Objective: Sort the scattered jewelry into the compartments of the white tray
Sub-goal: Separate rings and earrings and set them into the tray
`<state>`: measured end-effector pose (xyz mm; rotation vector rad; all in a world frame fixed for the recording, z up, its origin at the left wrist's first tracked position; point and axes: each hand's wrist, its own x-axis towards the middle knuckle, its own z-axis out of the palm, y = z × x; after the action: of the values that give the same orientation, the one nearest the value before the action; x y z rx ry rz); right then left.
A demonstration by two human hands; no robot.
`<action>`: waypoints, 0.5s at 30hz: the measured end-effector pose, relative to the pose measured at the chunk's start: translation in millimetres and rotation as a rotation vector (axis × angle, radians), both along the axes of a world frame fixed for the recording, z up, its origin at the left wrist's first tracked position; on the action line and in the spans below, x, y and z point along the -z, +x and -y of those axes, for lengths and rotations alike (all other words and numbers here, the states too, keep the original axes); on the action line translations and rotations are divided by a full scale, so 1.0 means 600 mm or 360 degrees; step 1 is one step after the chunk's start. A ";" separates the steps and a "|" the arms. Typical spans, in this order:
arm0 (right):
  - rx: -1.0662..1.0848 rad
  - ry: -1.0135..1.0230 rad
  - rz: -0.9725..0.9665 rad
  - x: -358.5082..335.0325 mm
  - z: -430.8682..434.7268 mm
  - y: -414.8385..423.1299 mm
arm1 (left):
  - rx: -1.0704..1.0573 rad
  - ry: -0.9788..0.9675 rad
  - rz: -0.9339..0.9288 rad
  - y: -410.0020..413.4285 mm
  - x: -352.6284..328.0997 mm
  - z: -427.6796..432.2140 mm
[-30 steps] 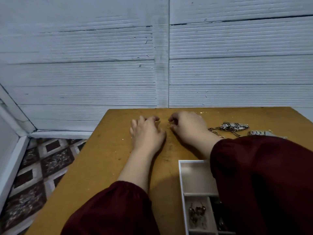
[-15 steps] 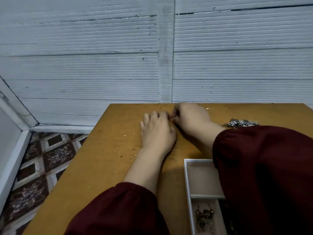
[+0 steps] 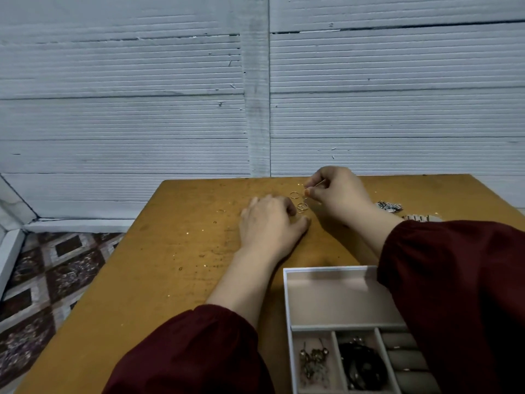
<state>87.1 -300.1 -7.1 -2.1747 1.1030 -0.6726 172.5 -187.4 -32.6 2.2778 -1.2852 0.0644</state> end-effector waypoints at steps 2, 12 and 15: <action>0.0012 0.0020 0.0030 0.003 0.003 -0.005 | 0.0007 0.0022 -0.0004 -0.005 0.000 0.002; 0.0035 -0.0009 0.0044 0.012 -0.002 -0.012 | -0.0080 0.0086 -0.0139 -0.023 -0.009 0.005; 0.0036 -0.0024 0.0050 0.012 -0.003 -0.015 | -0.0073 0.0136 0.0090 -0.024 -0.005 0.006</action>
<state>78.0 -298.4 -14.2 -2.1601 1.1109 -0.7248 158.0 -191.2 -29.3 2.3940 -1.2868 0.0926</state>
